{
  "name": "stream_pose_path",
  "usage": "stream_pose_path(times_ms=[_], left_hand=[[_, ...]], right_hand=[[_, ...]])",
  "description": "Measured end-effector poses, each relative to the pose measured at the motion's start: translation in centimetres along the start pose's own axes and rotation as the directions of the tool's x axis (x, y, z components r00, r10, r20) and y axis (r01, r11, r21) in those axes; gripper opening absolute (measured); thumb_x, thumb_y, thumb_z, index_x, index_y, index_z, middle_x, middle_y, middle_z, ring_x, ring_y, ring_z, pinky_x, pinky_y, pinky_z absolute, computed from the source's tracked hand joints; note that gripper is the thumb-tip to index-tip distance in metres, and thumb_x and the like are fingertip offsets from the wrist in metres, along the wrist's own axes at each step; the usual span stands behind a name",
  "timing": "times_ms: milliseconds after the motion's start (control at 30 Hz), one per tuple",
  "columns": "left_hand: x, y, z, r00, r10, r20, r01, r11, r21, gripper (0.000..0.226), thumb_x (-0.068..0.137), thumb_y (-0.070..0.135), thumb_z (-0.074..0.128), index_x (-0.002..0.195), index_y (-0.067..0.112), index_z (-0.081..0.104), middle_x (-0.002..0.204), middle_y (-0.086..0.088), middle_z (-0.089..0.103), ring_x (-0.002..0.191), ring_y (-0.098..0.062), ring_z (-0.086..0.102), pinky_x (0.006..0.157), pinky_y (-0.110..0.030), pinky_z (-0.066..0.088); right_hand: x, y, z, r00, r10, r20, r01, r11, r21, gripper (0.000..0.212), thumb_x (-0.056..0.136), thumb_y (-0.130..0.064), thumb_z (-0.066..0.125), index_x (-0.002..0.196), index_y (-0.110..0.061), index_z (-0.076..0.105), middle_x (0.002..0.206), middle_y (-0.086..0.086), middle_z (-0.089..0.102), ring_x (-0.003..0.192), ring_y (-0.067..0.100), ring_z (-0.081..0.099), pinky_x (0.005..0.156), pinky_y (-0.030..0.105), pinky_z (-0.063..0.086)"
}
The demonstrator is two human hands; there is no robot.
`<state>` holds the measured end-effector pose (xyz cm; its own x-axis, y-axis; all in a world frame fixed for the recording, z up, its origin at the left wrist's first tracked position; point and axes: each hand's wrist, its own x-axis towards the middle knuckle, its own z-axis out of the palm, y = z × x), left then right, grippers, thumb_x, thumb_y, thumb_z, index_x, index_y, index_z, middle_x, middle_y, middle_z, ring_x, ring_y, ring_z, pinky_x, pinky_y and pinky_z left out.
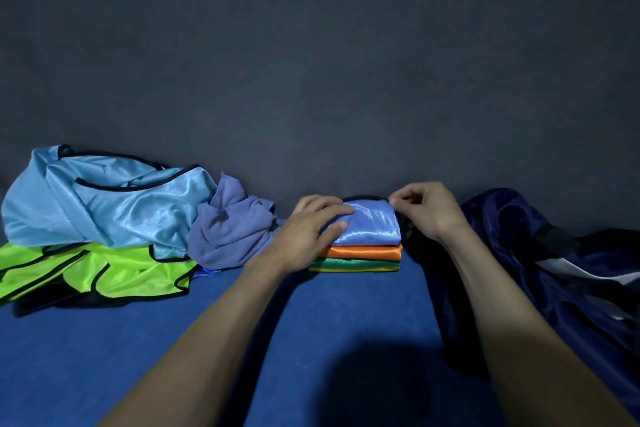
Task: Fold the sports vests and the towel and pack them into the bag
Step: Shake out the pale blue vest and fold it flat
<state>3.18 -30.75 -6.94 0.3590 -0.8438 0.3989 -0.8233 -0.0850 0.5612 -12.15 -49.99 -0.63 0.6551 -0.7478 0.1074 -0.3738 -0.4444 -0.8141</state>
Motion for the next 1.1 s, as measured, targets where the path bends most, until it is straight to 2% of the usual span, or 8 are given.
stream_pose_path(times_ms=[167,333,400,500,633,833,933,1100], left_hand=[[1.2,2.4,-1.1,0.995,-0.032,0.092,0.002,0.95,0.312,0.044,0.104,0.037,0.044,0.148,0.038,0.045,0.148,0.008,0.046,0.133,-0.023,0.038,0.112,-0.042,0.033],[1.3,4.3,0.7,0.995,-0.042,0.086,-0.01,0.845,0.534,0.059,0.103,0.024,0.04,0.156,0.045,0.022,0.156,0.009,0.035,0.137,-0.035,0.031,0.116,-0.052,0.019],[1.0,3.9,0.9,0.994,-0.067,0.086,0.011,0.845,0.534,0.057,0.106,0.025,0.036,0.157,0.044,0.019,0.16,0.008,0.031,0.142,-0.035,0.026,0.12,-0.055,0.01],[0.8,4.3,0.8,0.994,-0.07,0.088,0.009,0.829,0.559,0.059,0.107,0.023,0.034,0.159,0.042,0.014,0.162,0.007,0.027,0.147,-0.037,0.02,0.122,-0.058,0.002],[0.6,4.8,0.7,0.991,-0.072,0.111,-0.003,0.825,0.566,0.064,0.105,0.019,0.036,0.16,0.04,0.009,0.164,0.004,0.023,0.149,-0.039,0.015,0.122,-0.06,-0.003],[0.2,3.9,0.7,0.993,-0.011,0.117,-0.051,0.857,0.513,0.072,0.101,0.008,0.035,0.159,0.044,0.013,0.166,0.007,0.018,0.151,-0.035,0.011,0.122,-0.06,-0.004],[0.2,3.8,0.6,0.991,-0.011,0.131,-0.058,0.857,0.512,0.073,0.1,0.006,0.035,0.159,0.044,0.014,0.167,0.007,0.017,0.152,-0.034,0.009,0.122,-0.06,-0.004],[0.2,3.5,0.8,0.992,-0.003,0.124,-0.059,0.864,0.499,0.073,0.1,0.006,0.038,0.158,0.045,0.016,0.166,0.007,0.019,0.152,-0.034,0.009,0.122,-0.06,-0.004]], right_hand=[[-0.6,-0.9,-0.6,0.977,-0.202,0.07,0.214,0.926,-0.31,0.014,0.092,-0.009,0.064,0.086,-0.015,0.075,0.078,-0.001,0.074,0.07,0.023,0.071,0.055,0.015,0.049],[-0.9,-0.9,-1.3,0.97,-0.23,0.08,0.243,0.897,-0.37,0.012,0.087,-0.009,0.066,0.081,-0.015,0.074,0.072,-0.007,0.071,0.066,0.006,0.063,0.061,0.012,0.044],[-0.9,-0.9,-1.7,0.975,-0.198,0.102,0.221,0.912,-0.346,0.01,0.084,-0.009,0.069,0.079,-0.016,0.075,0.07,-0.008,0.07,0.059,-0.001,0.06,0.059,0.008,0.044],[-0.9,-1.2,-1.5,0.984,-0.124,0.126,0.16,0.925,-0.344,0.01,0.08,-0.012,0.074,0.074,-0.019,0.073,0.07,-0.006,0.073,0.061,0.004,0.064,0.064,0.025,0.056],[-1.0,-1.1,-0.6,0.992,-0.11,0.064,0.126,0.93,-0.345,0.011,0.077,-0.01,0.071,0.069,-0.019,0.07,0.067,-0.004,0.072,0.064,0.014,0.068,0.064,0.03,0.057],[-0.2,-0.8,-0.9,0.997,0.083,-0.008,-0.082,0.993,0.089,0.017,0.087,0.0,0.066,0.073,-0.009,0.069,0.064,0.007,0.062,0.058,0.021,0.057,0.048,0.029,0.051],[0.2,-0.3,-0.1,0.994,0.074,-0.08,-0.074,0.997,0.002,0.015,0.083,-0.004,0.067,0.071,-0.013,0.069,0.064,0.004,0.065,0.058,0.021,0.059,0.057,0.033,0.054],[-0.2,-0.2,0.3,0.975,-0.2,-0.094,0.173,0.955,-0.243,0.017,0.081,-0.002,0.067,0.091,-0.013,0.074,0.081,-0.002,0.072,0.071,0.014,0.063,0.075,0.024,0.05]])
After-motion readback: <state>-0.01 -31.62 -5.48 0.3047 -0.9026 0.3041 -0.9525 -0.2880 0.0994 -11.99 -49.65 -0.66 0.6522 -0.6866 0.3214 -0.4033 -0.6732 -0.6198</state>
